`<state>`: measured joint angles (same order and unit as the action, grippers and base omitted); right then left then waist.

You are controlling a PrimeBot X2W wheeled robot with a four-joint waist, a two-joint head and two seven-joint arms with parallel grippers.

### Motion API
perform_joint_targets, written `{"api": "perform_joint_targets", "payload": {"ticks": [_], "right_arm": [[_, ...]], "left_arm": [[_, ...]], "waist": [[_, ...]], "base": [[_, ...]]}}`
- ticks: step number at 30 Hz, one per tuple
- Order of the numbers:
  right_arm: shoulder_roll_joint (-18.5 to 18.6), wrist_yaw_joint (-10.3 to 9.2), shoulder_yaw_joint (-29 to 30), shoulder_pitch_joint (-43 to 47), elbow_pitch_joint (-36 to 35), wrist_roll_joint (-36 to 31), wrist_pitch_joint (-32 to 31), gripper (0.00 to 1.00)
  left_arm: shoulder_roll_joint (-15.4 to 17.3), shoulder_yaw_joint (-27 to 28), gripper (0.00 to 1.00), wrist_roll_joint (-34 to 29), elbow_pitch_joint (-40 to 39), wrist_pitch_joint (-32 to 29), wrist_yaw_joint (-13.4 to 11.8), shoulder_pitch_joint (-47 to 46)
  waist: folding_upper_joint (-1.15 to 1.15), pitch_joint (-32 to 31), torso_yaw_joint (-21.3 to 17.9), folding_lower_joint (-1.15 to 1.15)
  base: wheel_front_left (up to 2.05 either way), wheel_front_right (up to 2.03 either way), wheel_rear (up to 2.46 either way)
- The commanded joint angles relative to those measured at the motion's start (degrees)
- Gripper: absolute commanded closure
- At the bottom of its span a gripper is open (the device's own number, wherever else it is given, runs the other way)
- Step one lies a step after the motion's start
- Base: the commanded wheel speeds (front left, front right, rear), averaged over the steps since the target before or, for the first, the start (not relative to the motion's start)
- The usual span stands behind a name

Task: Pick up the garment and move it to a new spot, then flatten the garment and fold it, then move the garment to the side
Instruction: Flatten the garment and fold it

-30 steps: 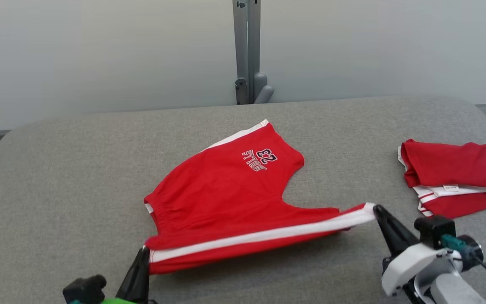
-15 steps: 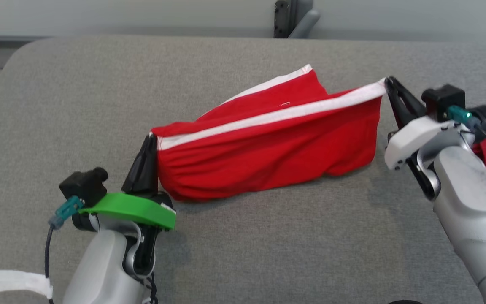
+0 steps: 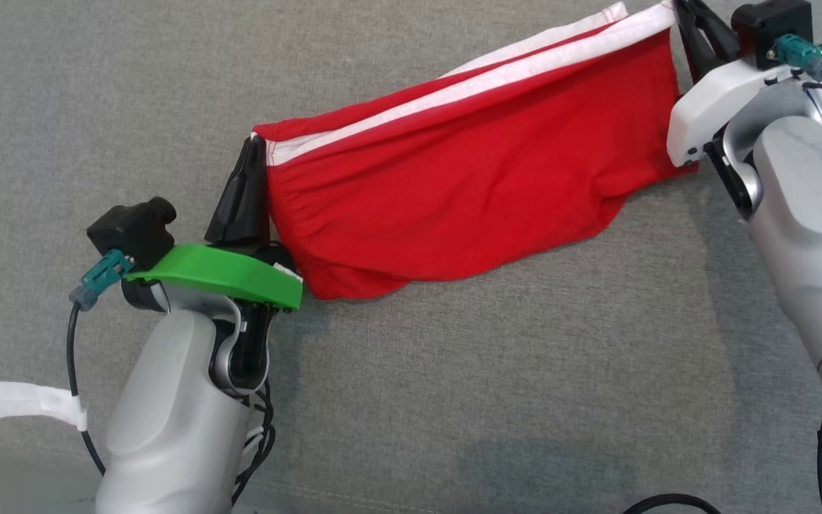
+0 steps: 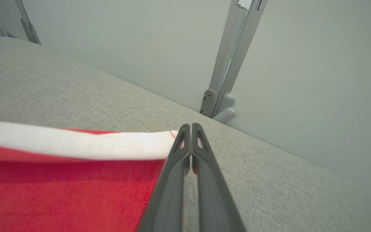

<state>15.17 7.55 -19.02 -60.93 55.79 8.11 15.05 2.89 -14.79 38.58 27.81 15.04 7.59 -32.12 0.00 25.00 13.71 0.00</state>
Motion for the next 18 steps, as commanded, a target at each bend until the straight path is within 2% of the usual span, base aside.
{"api": "perform_joint_targets", "payload": {"ticks": [1,6,7,8,9,10,18], "right_arm": [[0.3,-0.14,0.3,-1.1,0.8,-0.7,0.1,1.00],[-0.2,-0.14,1.3,-2.2,1.9,-1.8,0.1,1.00],[-0.4,-0.13,1.7,-2.3,1.8,-2.0,0.1,0.22],[-0.6,-0.13,2.1,-2.2,1.6,-2.3,0.1,0.00],[-0.8,-0.13,2.5,-1.9,1.4,-2.5,0.1,0.00],[-1.0,-0.13,2.9,-1.5,1.0,-2.9,0.1,0.00],[-2.0,-0.13,6.2,4.0,-4.1,-2.6,0.2,0.00]], "left_arm": [[0.1,-0.5,1.00,0.2,-0.3,0.1,-0.2,-1.3],[0.1,-1.8,1.00,0.6,-0.4,0.1,-0.2,-2.0],[0.1,-2.1,1.00,-0.3,-0.4,0.1,-0.2,-2.1],[0.1,-2.5,0.86,-2.7,-0.3,0.1,-0.2,-2.4],[0.1,-2.3,0.29,-2.4,-0.7,0.1,-0.2,-2.2],[0.2,-1.8,0.00,-2.4,-0.4,0.1,-0.2,-1.5],[0.2,1.6,0.00,-7.6,-0.8,0.1,-0.2,1.5]], "waist": [[0.00,4.1,3.4,0.00],[0.00,4.6,3.9,0.00],[0.00,4.6,3.9,0.00],[0.00,4.6,3.9,0.00],[0.00,4.4,3.8,0.00],[0.00,4.2,3.6,0.00],[0.00,1.0,1.7,0.00]], "base": [[0.00,0.00,0.00],[0.00,0.00,0.00],[0.00,0.00,0.00],[0.00,0.00,0.00],[0.00,0.00,0.00],[0.00,0.00,0.00],[0.00,0.00,0.00]]}}
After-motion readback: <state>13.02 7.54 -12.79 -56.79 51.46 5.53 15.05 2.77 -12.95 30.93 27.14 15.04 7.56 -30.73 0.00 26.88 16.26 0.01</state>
